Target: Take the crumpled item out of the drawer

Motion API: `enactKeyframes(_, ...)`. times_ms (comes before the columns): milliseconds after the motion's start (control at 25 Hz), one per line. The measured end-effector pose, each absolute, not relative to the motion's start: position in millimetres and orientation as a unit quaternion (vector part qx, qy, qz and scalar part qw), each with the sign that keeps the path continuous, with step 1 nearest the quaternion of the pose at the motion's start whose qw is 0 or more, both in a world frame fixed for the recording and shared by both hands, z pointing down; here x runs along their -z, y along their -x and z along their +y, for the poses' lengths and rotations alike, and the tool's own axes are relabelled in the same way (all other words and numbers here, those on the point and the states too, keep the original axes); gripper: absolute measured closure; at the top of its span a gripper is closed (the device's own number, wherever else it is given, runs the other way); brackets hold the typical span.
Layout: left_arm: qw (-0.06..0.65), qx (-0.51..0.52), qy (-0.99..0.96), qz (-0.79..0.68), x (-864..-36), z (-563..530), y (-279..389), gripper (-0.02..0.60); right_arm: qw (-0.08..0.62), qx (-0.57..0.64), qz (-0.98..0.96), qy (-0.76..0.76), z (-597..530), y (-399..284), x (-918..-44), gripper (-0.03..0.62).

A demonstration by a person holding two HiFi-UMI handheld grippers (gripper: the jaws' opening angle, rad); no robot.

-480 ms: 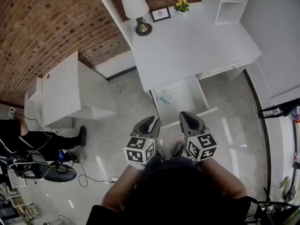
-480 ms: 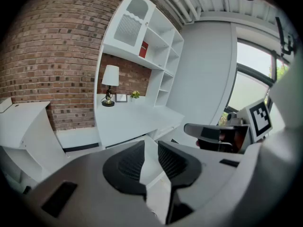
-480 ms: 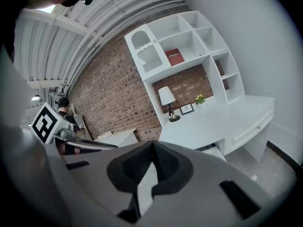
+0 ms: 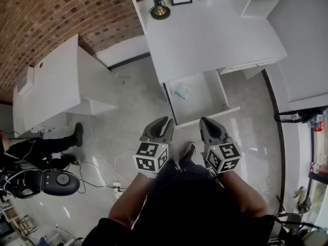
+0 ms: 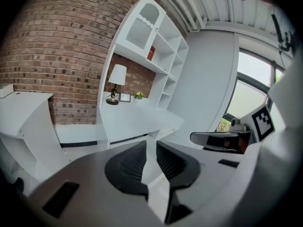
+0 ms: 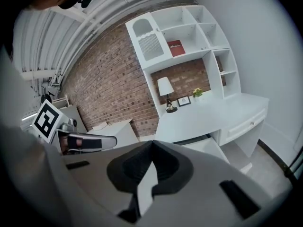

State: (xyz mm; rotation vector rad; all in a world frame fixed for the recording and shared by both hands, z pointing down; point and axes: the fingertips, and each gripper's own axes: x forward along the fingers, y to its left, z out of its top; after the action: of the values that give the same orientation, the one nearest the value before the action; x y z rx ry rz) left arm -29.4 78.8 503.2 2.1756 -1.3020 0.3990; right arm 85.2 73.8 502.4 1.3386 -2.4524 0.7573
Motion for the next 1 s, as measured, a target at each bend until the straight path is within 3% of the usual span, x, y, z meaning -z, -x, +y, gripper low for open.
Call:
enactKeyframes(440,0.256,-0.124,-0.843,-0.456,-477.8,75.4,66.4,0.518,0.114,-0.226,-0.827,-0.502,81.9,-51.0,-478.9,0.594)
enactKeyframes(1000,0.286,-0.133,-0.839,-0.442,-508.2,63.2,88.7,0.518,0.129,-0.243,-0.820,-0.502,71.3,-17.9,-501.7,0.594)
